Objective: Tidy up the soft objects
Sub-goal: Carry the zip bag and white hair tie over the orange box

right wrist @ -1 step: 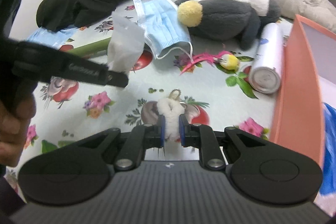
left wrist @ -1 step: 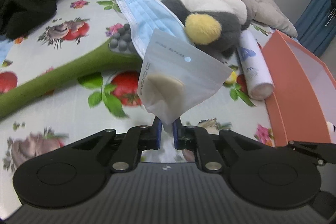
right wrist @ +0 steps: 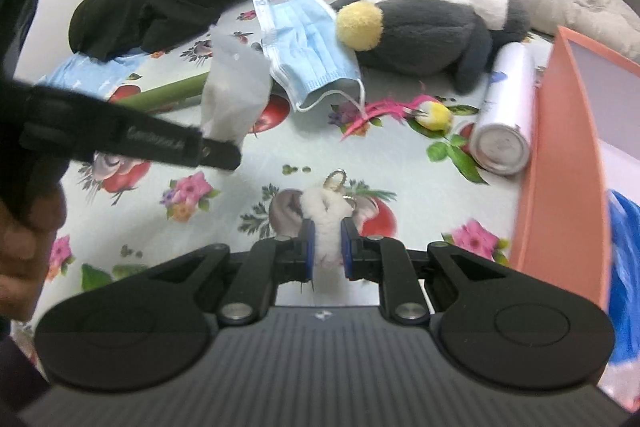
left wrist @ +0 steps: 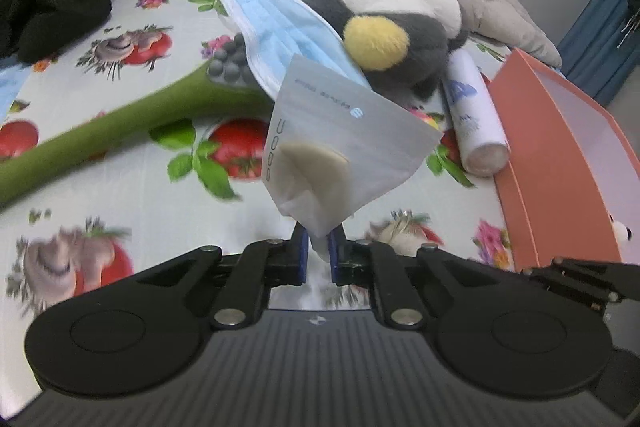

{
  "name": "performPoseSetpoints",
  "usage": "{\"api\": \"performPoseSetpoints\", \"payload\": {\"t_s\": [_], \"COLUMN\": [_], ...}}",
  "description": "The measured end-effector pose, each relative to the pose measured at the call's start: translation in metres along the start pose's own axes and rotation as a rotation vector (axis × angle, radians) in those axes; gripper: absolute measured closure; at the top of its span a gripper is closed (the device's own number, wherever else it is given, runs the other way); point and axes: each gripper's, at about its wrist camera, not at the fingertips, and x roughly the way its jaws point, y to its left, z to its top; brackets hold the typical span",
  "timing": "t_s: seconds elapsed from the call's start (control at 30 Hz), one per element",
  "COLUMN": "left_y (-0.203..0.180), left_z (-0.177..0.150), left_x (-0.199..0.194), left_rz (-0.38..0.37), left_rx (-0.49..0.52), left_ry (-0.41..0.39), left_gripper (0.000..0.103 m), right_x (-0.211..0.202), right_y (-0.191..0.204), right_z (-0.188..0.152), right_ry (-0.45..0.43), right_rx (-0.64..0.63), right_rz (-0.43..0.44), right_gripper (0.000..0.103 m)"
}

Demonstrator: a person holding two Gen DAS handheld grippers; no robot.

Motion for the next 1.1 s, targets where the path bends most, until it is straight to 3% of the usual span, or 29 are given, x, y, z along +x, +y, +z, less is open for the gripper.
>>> {"api": "performPoseSetpoints", "payload": {"t_s": [0.5, 1.1], "left_y": [-0.029, -0.071], "left_z": [-0.068, -0.075], "left_x": [-0.057, -0.097], "left_rz": [-0.026, -0.045], "left_rx": [-0.008, 0.032], "left_ry": [0.036, -0.001], "left_gripper": [0.09, 0.095], "right_x": [-0.067, -0.124], "right_y": [0.0, -0.018], "right_z": [-0.039, -0.043], "right_ry": [-0.043, -0.147], "right_rx": [0.075, 0.129], "right_rz": [-0.057, -0.082], "right_gripper": [0.086, 0.086]}}
